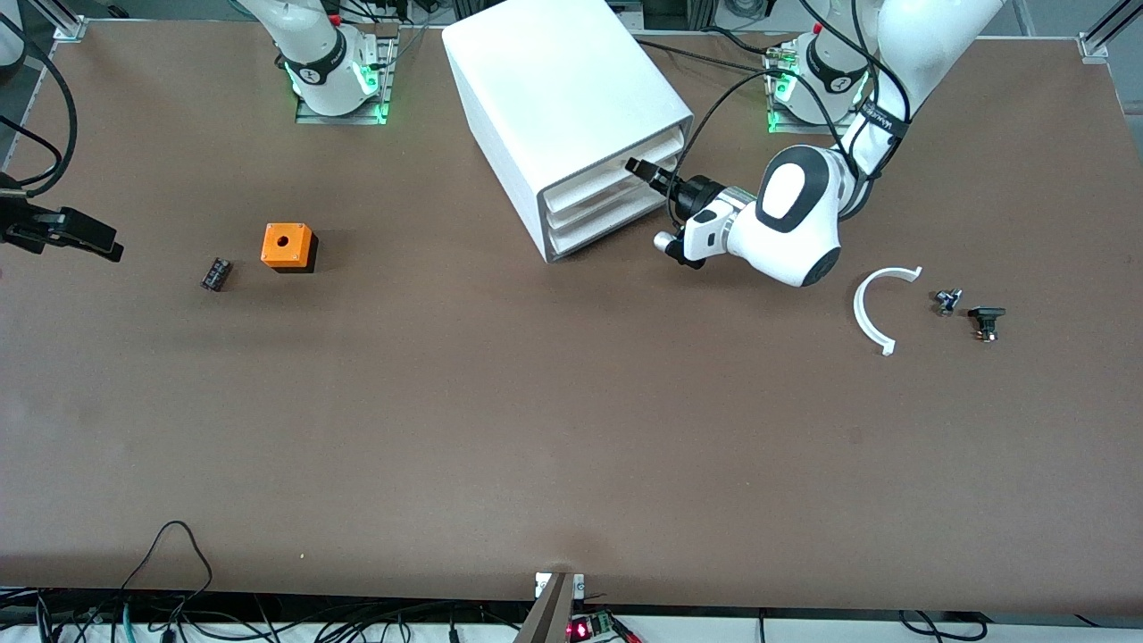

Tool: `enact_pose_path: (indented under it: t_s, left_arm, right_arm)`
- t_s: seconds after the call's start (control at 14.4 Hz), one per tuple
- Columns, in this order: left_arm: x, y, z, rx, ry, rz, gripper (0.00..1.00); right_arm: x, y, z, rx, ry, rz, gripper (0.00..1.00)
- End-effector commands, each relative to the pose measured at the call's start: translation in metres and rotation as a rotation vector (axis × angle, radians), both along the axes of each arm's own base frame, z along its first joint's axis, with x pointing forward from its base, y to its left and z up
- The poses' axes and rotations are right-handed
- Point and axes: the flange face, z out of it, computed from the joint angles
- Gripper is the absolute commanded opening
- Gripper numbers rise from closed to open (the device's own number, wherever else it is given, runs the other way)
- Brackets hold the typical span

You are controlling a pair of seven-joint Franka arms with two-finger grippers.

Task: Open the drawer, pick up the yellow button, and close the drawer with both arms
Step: 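Pull the lower drawer open with the left gripper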

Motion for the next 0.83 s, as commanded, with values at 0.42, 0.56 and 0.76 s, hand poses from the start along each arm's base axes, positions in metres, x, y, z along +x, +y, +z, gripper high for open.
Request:
enact_pose_path:
  t_s: [0.42, 0.56, 0.76]
  left_arm:
    - [0.117, 0.101, 0.015, -0.005, -0.144, 0.115, 0.0]
    - [0.129, 0.116, 0.019, -0.01, -0.131, 0.143, 0.87]
    - [0.146, 0.13, 0.045, 0.058, -0.129, 0.152, 1.0]
  right_arm:
    - [0.0, 0.003, -0.002, 0.01, 0.002, -0.008, 1.0]
    - [0.006, 0.024, -0.01, 0.018, 0.012, 0.029, 1.0]
    - [0.013, 0.077, -0.019, 0.016, 0.013, 0.116, 1.0]
